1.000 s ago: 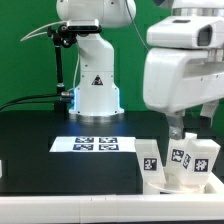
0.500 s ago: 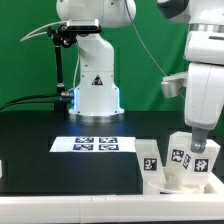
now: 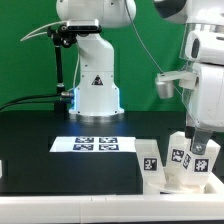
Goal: Assemble stool
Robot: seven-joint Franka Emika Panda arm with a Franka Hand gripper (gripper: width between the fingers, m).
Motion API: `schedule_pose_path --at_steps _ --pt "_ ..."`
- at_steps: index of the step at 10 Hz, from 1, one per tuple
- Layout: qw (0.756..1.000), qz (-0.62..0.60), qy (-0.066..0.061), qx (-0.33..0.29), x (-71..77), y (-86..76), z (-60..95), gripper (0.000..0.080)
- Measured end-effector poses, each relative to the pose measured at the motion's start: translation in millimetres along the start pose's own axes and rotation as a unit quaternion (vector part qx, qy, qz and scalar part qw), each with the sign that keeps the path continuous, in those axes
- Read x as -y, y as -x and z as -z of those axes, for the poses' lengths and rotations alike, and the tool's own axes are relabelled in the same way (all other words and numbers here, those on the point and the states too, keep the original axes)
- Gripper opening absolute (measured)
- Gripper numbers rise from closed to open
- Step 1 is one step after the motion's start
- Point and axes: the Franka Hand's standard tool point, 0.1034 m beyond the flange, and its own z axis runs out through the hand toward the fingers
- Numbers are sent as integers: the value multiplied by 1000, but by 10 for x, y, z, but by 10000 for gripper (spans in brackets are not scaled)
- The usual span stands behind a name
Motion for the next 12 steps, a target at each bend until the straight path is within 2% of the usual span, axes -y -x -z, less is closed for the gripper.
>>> schedule_pose_path --at_steps 2,3,4,6,8,9,12 --pt "1000 -6 -4 2 16 -7 -17 649" --pt "1000 -16 -17 6 74 -101 -67 649" --pt "999 -30 -20 6 78 -239 -125 649" --pt "999 -47 -19 7 60 -237 -131 649" --pt "999 -50 -20 8 58 -225 -141 381" --pt "993 -114 -20 8 60 -226 -143 335" --pt "973 -230 -19 10 60 -226 -143 335"
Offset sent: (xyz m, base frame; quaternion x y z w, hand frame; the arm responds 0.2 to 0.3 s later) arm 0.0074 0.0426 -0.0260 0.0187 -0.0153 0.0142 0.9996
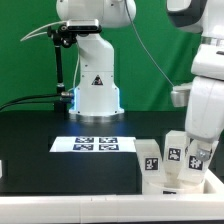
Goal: Assemble stool
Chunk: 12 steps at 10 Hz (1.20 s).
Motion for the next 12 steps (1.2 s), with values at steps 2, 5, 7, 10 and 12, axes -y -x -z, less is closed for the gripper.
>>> schedule_pose_path --at_steps 2,5,7,10,12 --pt "995 -100 0 -3 -80 20 28 335" --pt "960 -279 -19 -14 -152 1 21 337" --pt "933 -359 -31 -15 -154 7 10 337" --pt "897 -440 -33 -12 -148 7 1 337" --pt "855 -518 -35 -8 -148 12 -10 337"
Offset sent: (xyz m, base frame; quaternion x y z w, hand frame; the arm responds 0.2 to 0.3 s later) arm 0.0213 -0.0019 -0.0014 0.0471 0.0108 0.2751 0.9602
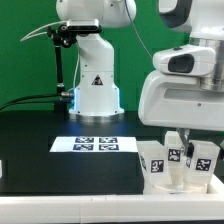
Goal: Assemble stool
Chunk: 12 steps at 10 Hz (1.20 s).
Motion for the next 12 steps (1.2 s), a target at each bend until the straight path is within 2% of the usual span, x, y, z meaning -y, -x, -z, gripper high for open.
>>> schedule_pose_path --at_steps 2,3,4,9,10,12 --pt "983 -181 -21 13 -53 -18 -10 337" --pt "967 -251 -32 16 -72 -28 -20 337" --pt "955 -295 -34 16 -92 -28 -33 337" --pt "891 -452 -27 24 -132 -20 -37 337" --pt "843 -537 -23 22 -149 -1 -36 337" --pt "737 -675 -34 8 -158 57 -47 337"
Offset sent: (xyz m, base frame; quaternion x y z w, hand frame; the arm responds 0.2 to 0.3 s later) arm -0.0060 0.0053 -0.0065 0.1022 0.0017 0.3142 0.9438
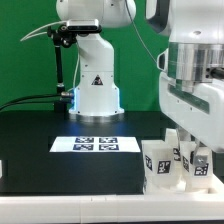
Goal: Assemble stool
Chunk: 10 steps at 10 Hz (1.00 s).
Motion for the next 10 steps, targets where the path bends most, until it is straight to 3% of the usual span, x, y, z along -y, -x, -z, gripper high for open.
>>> schedule_pose_path --at_steps 1,2,4,5,6,7,8,10 --pt "996 -81 -20 9 -45 -12 -1 337" --pt "995 -91 -30 14 -59 -10 -8 337" --pt "995 -92 -33 14 -67 -4 -6 337" --pt "996 -80 -33 16 -74 12 -15 406" --pt "996 -76 -33 16 -75 14 -17 570" --pt "998 -53 -33 16 -75 20 -13 570" --pt "999 -24 -37 22 -62 49 27 632" --pt "994 87 -59 30 -19 68 208 647"
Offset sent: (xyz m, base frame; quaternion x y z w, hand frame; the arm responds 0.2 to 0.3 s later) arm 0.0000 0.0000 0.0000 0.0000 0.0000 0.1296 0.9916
